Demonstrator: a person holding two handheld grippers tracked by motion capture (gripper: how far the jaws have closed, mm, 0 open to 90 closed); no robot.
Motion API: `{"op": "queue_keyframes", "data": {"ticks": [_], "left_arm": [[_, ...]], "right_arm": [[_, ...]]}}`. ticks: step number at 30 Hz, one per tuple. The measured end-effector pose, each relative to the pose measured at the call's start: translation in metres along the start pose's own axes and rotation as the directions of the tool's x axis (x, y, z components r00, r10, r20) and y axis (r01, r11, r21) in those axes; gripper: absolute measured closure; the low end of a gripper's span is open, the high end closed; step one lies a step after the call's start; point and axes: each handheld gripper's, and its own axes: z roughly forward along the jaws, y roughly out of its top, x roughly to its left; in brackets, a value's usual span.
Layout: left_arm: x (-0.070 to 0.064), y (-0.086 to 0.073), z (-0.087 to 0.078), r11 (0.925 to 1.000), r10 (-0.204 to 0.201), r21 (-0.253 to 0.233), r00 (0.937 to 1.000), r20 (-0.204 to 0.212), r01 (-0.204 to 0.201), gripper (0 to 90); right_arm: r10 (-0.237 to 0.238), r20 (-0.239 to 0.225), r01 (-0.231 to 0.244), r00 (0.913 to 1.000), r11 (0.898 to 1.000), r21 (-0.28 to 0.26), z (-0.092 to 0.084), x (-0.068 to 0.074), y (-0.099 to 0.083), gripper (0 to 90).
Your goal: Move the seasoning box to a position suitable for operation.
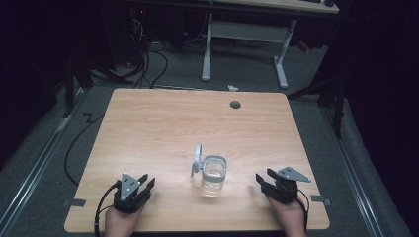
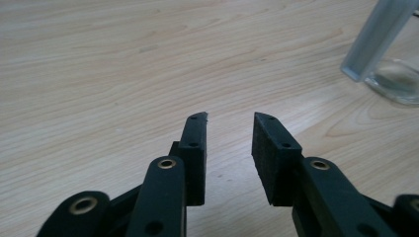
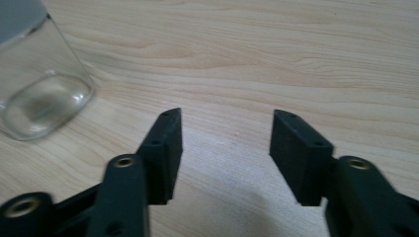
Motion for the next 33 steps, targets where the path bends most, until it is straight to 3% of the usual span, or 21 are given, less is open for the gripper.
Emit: {"op": "queue_keyframes", "data": {"ticks": [3, 7, 12, 15, 25, 33], "left_arm": [[-0.007, -0.004, 0.002, 0.9998, -0.010, 0.016, 0.9998, 0.019, 0.010, 72.9], [-0.019, -0.012, 0.006, 0.9981, -0.023, 0.058, 0.9990, 0.039, 0.021, 80.5], [-0.040, -0.015, 0.011, 0.9976, -0.040, 0.060, 0.9960, 0.080, 0.035, 90.0], [-0.052, -0.017, 0.015, 0.9963, -0.058, 0.070, 0.9922, 0.110, 0.051, 90.0], [-0.088, -0.028, 0.031, 0.9950, -0.049, 0.095, 0.9805, 0.190, 0.031, 90.0], [-0.097, -0.031, 0.045, 0.9945, -0.044, 0.102, 0.9790, 0.199, 0.024, 90.0]], "right_arm": [[0.021, -0.020, -0.021, 0.9996, 1.000, 0.000, 0.001, -0.001, -0.002, 55.8], [-0.005, -0.020, 0.005, 0.9998, 1.000, -0.006, 0.002, 0.002, -0.002, 61.5], [-0.014, -0.030, 0.014, 0.9995, 1.000, -0.009, 0.002, 0.005, -0.001, 66.6], [-0.025, -0.034, 0.025, 0.9991, 1.000, -0.011, 0.002, 0.006, -0.002, 70.8], [-0.033, -0.054, 0.033, 0.9980, 0.999, 0.010, 0.005, 0.007, -0.004, 82.9], [-0.044, -0.077, 0.044, 0.9961, 0.999, 0.001, 0.005, 0.008, -0.005, 84.0]]}}
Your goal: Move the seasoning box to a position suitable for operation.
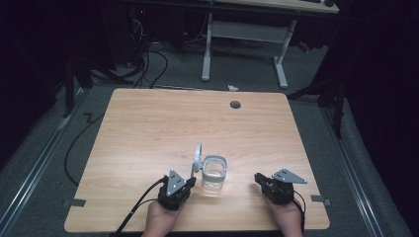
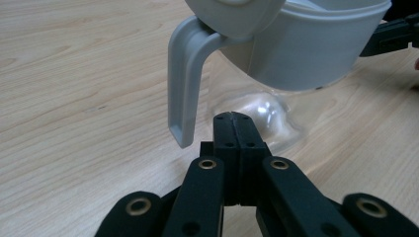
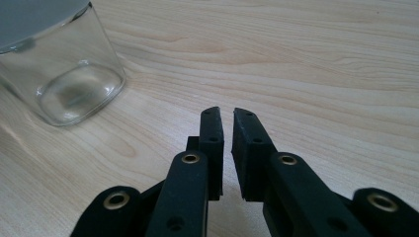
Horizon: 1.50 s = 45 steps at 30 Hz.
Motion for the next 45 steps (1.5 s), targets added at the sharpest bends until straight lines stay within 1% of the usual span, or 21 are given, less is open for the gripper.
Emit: {"op": "queue_keyframes", "data": {"ticks": [7, 11, 15, 17, 20, 23, 24, 28, 29, 33, 34, 36, 39, 42, 43, 45], "left_arm": [[0.003, 0.005, 0.008, 1.0000, -0.001, -0.009, 1.0000, -0.006, 0.001, 90.0], [0.007, 0.008, 0.011, 0.9999, 0.002, -0.013, 0.9999, -0.012, -0.002, 90.0], [0.011, 0.011, 0.016, 0.9998, -0.011, -0.020, 0.9997, -0.019, 0.011, 90.0], [0.015, 0.012, 0.018, 0.9998, -0.008, -0.019, 0.9997, -0.023, 0.007, 90.0], [0.019, 0.015, 0.023, 0.9995, -0.024, -0.022, 0.9994, -0.026, 0.024, 90.0], [0.021, 0.018, 0.027, 0.9992, -0.033, -0.026, 0.9992, -0.023, 0.032, 90.0], [0.021, 0.019, 0.028, 0.9988, -0.041, -0.028, 0.9989, -0.023, 0.040, 90.0], [0.023, 0.020, 0.033, 0.9990, -0.036, -0.026, 0.9991, -0.023, 0.035, 90.0], [0.025, 0.021, 0.036, 0.9983, -0.051, -0.029, 0.9984, -0.024, 0.051, 90.0], [0.029, 0.023, 0.045, 0.9981, -0.055, -0.028, 0.9981, -0.028, 0.054, 90.0], [0.029, 0.023, 0.047, 0.9986, -0.046, -0.027, 0.9985, -0.028, 0.046, 90.0], [0.030, 0.024, 0.053, 0.9989, -0.041, -0.025, 0.9987, -0.030, 0.041, 90.0], [0.032, 0.026, 0.059, 0.9989, -0.043, -0.021, 0.9986, -0.031, 0.043, 90.0], [0.035, 0.027, 0.056, 0.9993, -0.032, -0.019, 0.9989, -0.035, 0.031, 90.0], [0.036, 0.028, 0.051, 0.9994, -0.029, -0.020, 0.9988, -0.040, 0.028, 90.0], [0.042, 0.028, 0.039, 0.9997, -0.013, -0.022, 0.9983, -0.056, 0.012, 90.0]], "right_arm": [[0.004, 0.008, -0.004, 1.0000, 1.000, -0.004, -0.001, -0.001, -0.001, 89.9], [0.005, 0.008, -0.005, 1.0000, 1.000, -0.005, -0.001, -0.001, -0.001, 90.0], [0.001, 0.008, -0.001, 1.0000, 1.000, -0.004, 0.000, 0.000, -0.001, 90.0], [0.003, 0.008, -0.003, 1.0000, 1.000, -0.003, 0.000, 0.001, -0.001, 90.0], [0.011, 0.009, -0.011, 0.9999, 1.000, -0.003, 0.000, 0.001, -0.001, 90.0], [0.011, 0.009, -0.011, 0.9999, 1.000, -0.004, 0.001, 0.000, -0.001, 90.0], [0.012, 0.010, -0.012, 0.9999, 1.000, -0.004, 0.001, 0.000, -0.001, 90.0], [0.013, 0.012, -0.013, 0.9998, 1.000, -0.005, 0.001, 0.000, -0.001, 90.0], [0.012, 0.013, -0.012, 0.9998, 1.000, -0.005, 0.001, 0.000, -0.002, 90.0], [0.016, 0.016, -0.016, 0.9998, 1.000, -0.003, 0.001, 0.001, -0.002, 90.0], [0.017, 0.017, -0.017, 0.9997, 1.000, -0.002, 0.001, 0.001, -0.002, 90.0], [0.016, 0.018, -0.016, 0.9997, 1.000, -0.001, 0.001, 0.002, -0.002, 90.0], [0.012, 0.016, -0.012, 0.9998, 1.000, 0.001, 0.003, 0.003, -0.002, 90.0], [0.003, 0.016, -0.003, 0.9999, 1.000, 0.003, 0.004, 0.005, -0.002, 90.0], [0.005, 0.013, -0.005, 0.9999, 1.000, 0.002, 0.004, 0.007, -0.001, 90.0], [-0.008, 0.013, 0.008, 0.9999, 1.000, -0.001, 0.006, 0.011, 0.001, 90.0]]}}
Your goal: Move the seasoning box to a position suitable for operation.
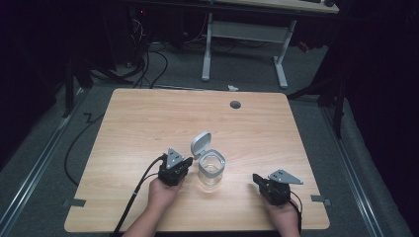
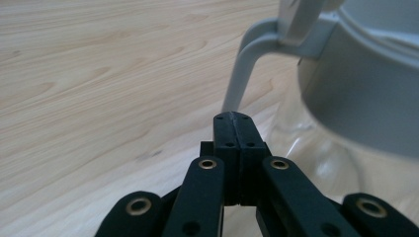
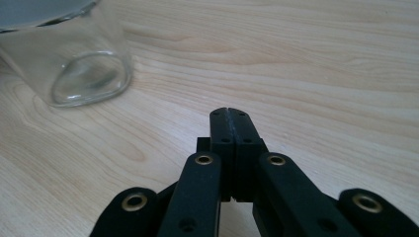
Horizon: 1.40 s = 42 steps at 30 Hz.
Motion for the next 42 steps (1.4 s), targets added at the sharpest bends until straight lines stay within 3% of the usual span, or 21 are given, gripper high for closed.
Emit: {"op": "queue_keyframes", "data": {"ticks": [2, 4, 7, 12, 18, 25, 42], "left_arm": [[0.009, 0.001, -0.016, 0.9998, 0.017, 0.005, 0.9997, -0.020, -0.017, 90.0], [0.020, 0.002, -0.032, 0.9998, 0.004, 0.018, 0.9989, -0.047, -0.004, 90.0], [0.037, 0.002, -0.055, 0.9995, 0.019, 0.026, 0.9936, -0.111, -0.016, 90.0], [0.044, 0.004, -0.079, 0.9999, 0.005, -0.014, 0.9926, -0.122, -0.007, 90.0], [0.050, 0.001, -0.079, 0.9995, -0.033, -0.008, 0.9921, -0.121, 0.032, 90.0], [0.042, -0.003, -0.078, 0.9999, -0.011, -0.006, 0.9957, -0.092, 0.011, 90.0], [0.027, -0.010, -0.077, 0.9999, -0.006, 0.015, 0.9988, -0.048, 0.007, 90.0]], "right_arm": [[-0.011, -0.005, 0.011, 0.9999, 1.000, 0.002, 0.003, 0.007, 0.003, 90.0], [-0.031, -0.010, 0.031, 0.9995, 1.000, 0.004, 0.006, 0.013, 0.006, 90.0], [-0.057, -0.024, 0.057, 0.9981, 0.998, 0.007, 0.015, 0.023, 0.011, 90.0], [-0.080, -0.034, 0.080, 0.9963, 0.997, 0.000, 0.030, 0.036, 0.024, 90.0], [-0.105, -0.044, 0.104, 0.9935, 0.994, -0.018, 0.049, 0.046, 0.040, 90.0], [-0.138, -0.054, 0.138, 0.9890, 0.990, -0.008, 0.064, 0.054, 0.053, 90.0], [-0.174, -0.104, 0.173, 0.9793, 0.985, -0.021, 0.050, 0.083, 0.039, 90.0]]}}
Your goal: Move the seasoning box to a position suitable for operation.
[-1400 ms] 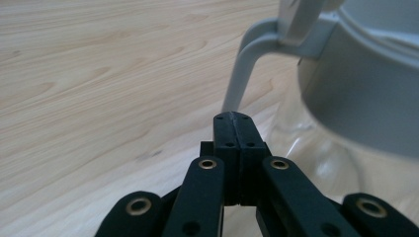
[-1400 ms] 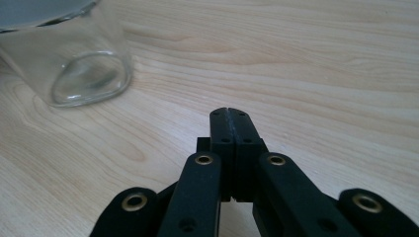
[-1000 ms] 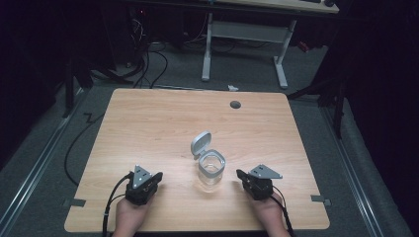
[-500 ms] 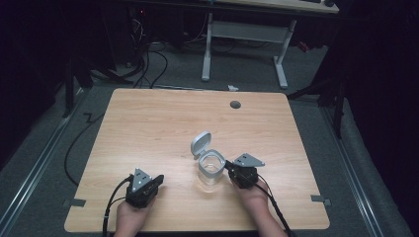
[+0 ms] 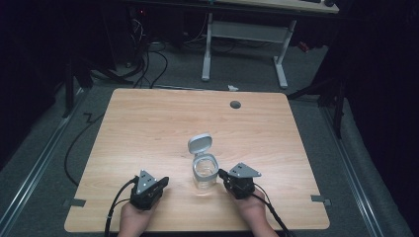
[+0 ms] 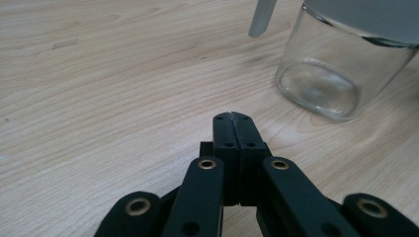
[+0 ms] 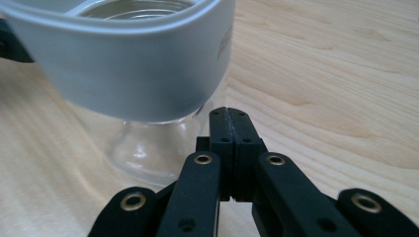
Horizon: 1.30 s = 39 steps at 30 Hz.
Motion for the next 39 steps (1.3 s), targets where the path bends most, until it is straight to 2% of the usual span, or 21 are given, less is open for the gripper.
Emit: {"op": "queue_keyframes", "data": {"ticks": [8, 13, 18, 21, 23, 26, 32, 39], "left_arm": [[-0.008, -0.006, 0.000, 0.9998, -0.005, 0.018, 0.9994, 0.035, 0.004, 89.9], [-0.016, -0.008, -0.002, 0.9994, -0.016, 0.032, 0.9977, 0.067, 0.013, 89.9], [-0.031, -0.015, -0.002, 0.9991, -0.012, 0.042, 0.9930, 0.118, 0.007, 89.9], [-0.041, -0.020, -0.002, 0.9988, 0.004, 0.047, 0.9902, 0.139, -0.010, 90.0], [-0.045, -0.021, 0.000, 0.9988, 0.006, 0.047, 0.9895, 0.145, -0.013, 90.0], [-0.050, -0.022, 0.002, 0.9988, -0.012, 0.048, 0.9885, 0.151, 0.004, 90.0], [-0.060, -0.028, 0.006, 0.9980, 0.004, 0.062, 0.9865, 0.164, -0.014, 90.0], [-0.066, -0.031, 0.011, 0.9973, 0.019, 0.066, 0.9852, 0.170, -0.031, 90.0]], "right_arm": [[-0.010, -0.033, 0.009, 0.9994, 1.000, -0.005, -0.001, 0.019, -0.003, 90.0], [-0.012, -0.033, 0.012, 0.9994, 1.000, -0.002, 0.001, 0.020, -0.003, 90.0], [-0.004, -0.010, 0.004, 0.9999, 1.000, -0.010, -0.002, 0.012, 0.000, 90.0], [0.008, -0.001, -0.008, 1.0000, 1.000, -0.023, -0.003, 0.005, 0.004, 90.0], [0.018, 0.005, -0.018, 0.9998, 0.999, -0.027, -0.002, -0.001, 0.006, 90.0], [0.033, 0.010, -0.033, 0.9994, 0.999, -0.031, 0.000, -0.008, 0.010, 90.0], [0.072, 0.011, -0.071, 0.9974, 0.995, -0.063, 0.006, -0.020, 0.027, 90.0], [0.090, 0.018, -0.089, 0.9957, 0.992, -0.092, 0.014, -0.028, 0.046, 90.0]]}}
